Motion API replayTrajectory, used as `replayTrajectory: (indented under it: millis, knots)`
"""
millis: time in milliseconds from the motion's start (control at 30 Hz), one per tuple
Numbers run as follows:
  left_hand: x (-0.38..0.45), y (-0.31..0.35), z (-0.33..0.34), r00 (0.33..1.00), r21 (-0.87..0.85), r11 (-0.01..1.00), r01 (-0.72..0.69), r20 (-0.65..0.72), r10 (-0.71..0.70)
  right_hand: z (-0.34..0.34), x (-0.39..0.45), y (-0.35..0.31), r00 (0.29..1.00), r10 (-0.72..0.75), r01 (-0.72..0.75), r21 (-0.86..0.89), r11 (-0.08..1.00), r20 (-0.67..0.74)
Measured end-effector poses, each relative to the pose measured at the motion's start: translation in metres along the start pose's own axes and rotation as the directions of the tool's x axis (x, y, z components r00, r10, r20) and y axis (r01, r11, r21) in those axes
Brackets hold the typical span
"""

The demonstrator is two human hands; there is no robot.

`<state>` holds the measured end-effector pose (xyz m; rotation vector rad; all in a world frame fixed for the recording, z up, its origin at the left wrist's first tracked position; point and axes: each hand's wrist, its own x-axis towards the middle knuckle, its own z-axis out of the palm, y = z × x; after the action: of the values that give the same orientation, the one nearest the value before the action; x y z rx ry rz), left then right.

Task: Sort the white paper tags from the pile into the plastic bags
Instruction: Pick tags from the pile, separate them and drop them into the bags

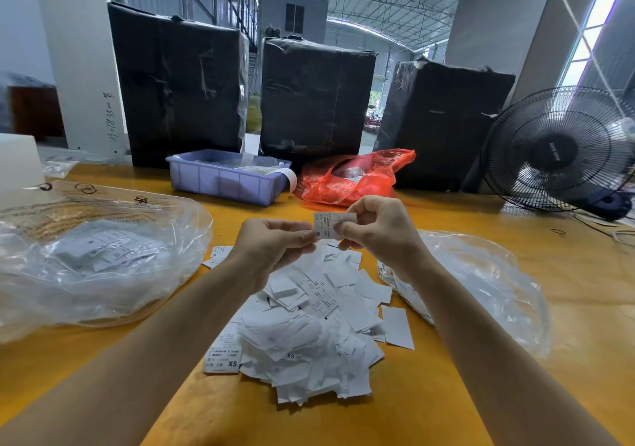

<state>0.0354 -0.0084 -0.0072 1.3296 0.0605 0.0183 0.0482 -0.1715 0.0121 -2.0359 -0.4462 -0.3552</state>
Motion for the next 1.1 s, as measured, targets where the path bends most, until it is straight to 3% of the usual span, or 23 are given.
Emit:
replayTrajectory:
  millis: [400, 867, 1100]
  knots:
    - [0.000, -0.001, 0.000, 1.000, 0.012, 1.000, -0.028, -0.006, 0.028, -0.008, -0.003, -0.006, 0.956, 0.164, -0.188, 0.079, 0.979, 0.243]
    - [0.001, -0.005, 0.003, 0.991, 0.117, 0.984, -0.133, -0.016, 0.136, -0.012, -0.001, -0.006, 0.898, 0.272, -0.305, 0.046, 0.951, 0.345]
    - [0.001, -0.009, 0.007, 0.996, 0.110, 0.990, -0.087, 0.025, 0.084, -0.003, -0.001, -0.002, 0.932, 0.232, -0.247, 0.022, 0.969, 0.279]
